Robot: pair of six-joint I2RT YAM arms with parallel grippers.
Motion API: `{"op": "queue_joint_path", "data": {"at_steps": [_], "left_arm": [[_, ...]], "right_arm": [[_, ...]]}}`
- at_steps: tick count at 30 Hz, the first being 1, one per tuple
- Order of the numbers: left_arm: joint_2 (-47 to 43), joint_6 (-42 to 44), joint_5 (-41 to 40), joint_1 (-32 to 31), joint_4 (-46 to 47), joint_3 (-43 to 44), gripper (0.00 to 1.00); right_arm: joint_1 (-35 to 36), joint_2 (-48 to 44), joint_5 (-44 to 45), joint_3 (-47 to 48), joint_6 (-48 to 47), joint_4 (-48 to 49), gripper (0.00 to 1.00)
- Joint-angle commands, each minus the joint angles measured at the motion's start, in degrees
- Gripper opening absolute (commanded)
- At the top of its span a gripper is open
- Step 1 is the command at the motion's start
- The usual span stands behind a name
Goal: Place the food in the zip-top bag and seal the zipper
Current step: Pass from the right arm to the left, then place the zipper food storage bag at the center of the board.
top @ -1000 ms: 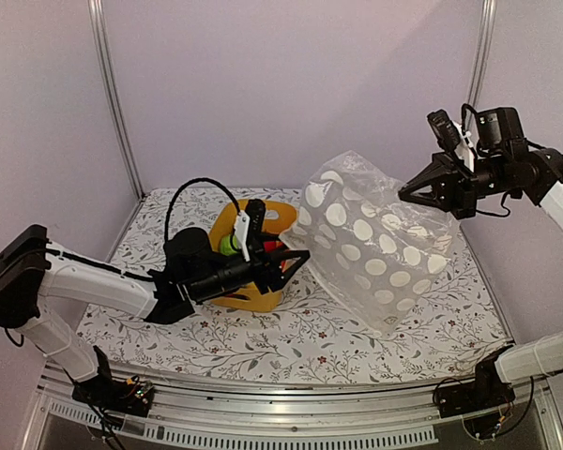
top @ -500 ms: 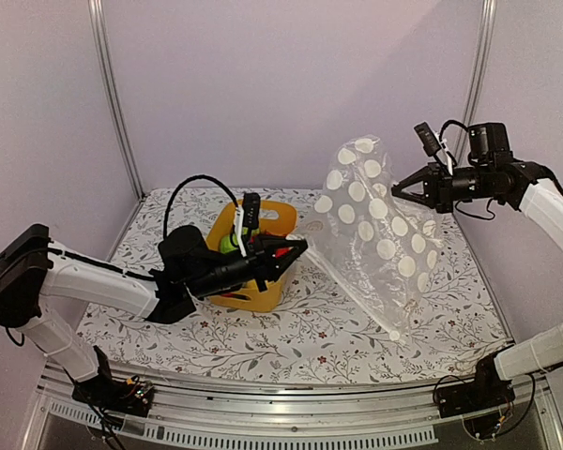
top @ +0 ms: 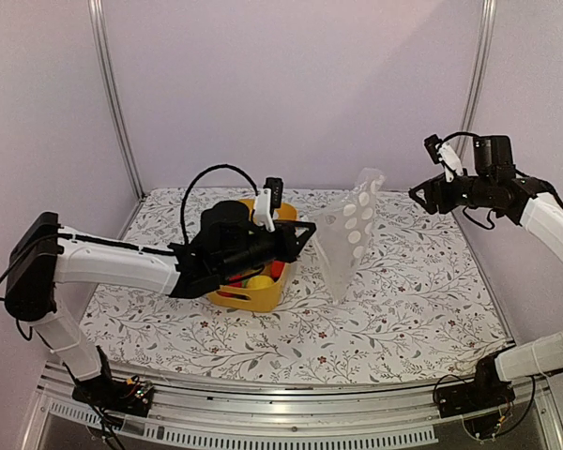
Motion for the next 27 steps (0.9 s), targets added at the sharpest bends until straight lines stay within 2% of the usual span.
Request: {"op": "queue_joint_path", "data": {"at_steps": [1,4,8,10,11,14,15,17,20,22,24,27], "left_arm": [[7.11,-5.72,-1.94,0.14,-9.27,4.95,0.01],[10.54,-8.51,1.85,0.53,-7.96,8.41,0.01],[12.79,-14.55,2.25,0.94,-3.38,9.85,0.04],[13.64,-18.01,1.11,1.27,-2.55,10.03,0.11],[14.09,-19.51,0.95,1.52,-3.01,10.44,0.18],[15.46,-20.41,2.78,2.12,-6.91,12.86,0.54],[15.39,-19.70,2.95,2.22,-10.31,14.09,0.67],[13.48,-15.46,1.42,2.02,-16.27,14.90,0.77],[6.11,-8.73,-6.95,1.17,-22.77,10.96,0.84],[-0.41,-2.39,-12.42,1.04,-23.54,6.38,0.85],[-7.63,3.56,-17.70,0.85,-23.74,1.45,0.92],[-17.35,8.30,-25.14,0.99,-23.66,-6.25,1.00]], "right_arm": [[-0.06,-6.08,12.97,-0.71,-1.56,1.93,0.71],[-0.06,-8.11,15.29,-0.51,-2.82,1.81,0.73],[0.05,-11.26,4.58,-1.97,-5.16,-0.03,0.61],[1.25,-10.87,-0.48,-3.33,-5.86,-1.65,0.54],[2.38,-10.26,-0.89,-4.16,-6.32,-2.02,0.52],[7.37,-6.61,0.13,-6.64,-8.55,-2.64,0.44],[9.03,-5.32,0.42,-7.54,-9.01,-2.42,0.42],[11.80,-3.19,0.80,-9.03,-9.98,-1.72,0.40],[15.98,-1.30,1.53,-10.23,-11.88,-0.97,0.41],[19.67,0.35,2.78,-10.35,-13.76,-0.90,0.40],[23.24,2.02,5.02,-10.42,-15.19,-0.57,0.41],[28.10,4.82,9.38,-10.32,-16.45,1.18,0.44]]}}
